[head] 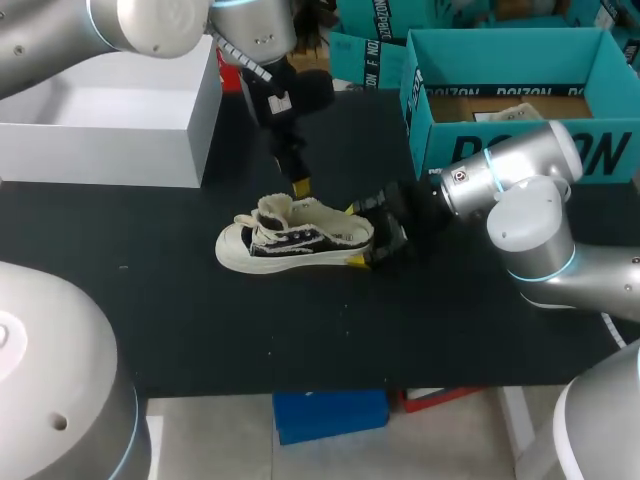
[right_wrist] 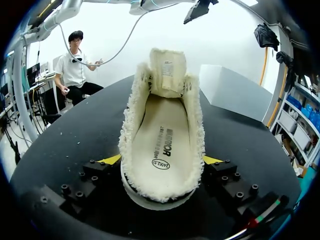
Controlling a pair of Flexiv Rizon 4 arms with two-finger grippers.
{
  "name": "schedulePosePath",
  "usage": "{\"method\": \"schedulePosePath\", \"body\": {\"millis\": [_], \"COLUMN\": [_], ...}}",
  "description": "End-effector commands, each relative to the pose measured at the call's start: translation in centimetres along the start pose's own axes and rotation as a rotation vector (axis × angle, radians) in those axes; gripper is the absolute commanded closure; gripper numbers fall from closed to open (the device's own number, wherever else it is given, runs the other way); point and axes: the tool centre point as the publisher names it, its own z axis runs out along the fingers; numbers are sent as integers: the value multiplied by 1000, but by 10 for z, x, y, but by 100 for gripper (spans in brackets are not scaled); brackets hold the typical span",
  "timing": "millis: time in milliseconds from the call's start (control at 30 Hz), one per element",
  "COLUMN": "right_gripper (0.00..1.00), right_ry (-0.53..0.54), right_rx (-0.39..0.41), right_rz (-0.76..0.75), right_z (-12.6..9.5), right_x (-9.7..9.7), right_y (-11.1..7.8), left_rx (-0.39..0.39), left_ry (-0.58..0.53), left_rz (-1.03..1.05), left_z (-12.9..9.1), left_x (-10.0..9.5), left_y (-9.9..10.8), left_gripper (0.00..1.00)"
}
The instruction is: Take the shoe out of the shoebox, open the shoe tongue, remove and reinsert the insole, then place the shoe into the shoebox
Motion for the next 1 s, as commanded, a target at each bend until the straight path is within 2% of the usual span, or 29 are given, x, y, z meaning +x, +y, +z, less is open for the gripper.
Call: {"method": "schedulePosePath", "body": {"millis": [33,167,367,600,1000], "right_gripper": [100,100,100,100,100], "right_ry": [0,0,0,0,0], "right_rx": [2,2,2,2,2], "right_rz": [1,1,1,1,1], "right_z": [6,6,6,6,6], "right_x": [-1,-1,-1,-1,-1], "right_y": [-3,-3,-3,-3,-3], "left_rx": [19,37,23,-19,-23], "left_ry": [38,73,91,71,69], "left_rz": [27,78,139,135,135], "left_z": [7,13,25,34,54], "left_x": [-4,-4,-9,-12,-16], "left_y": [3,2,-1,-7,-5], "left_gripper": [100,100,100,100,100]}}
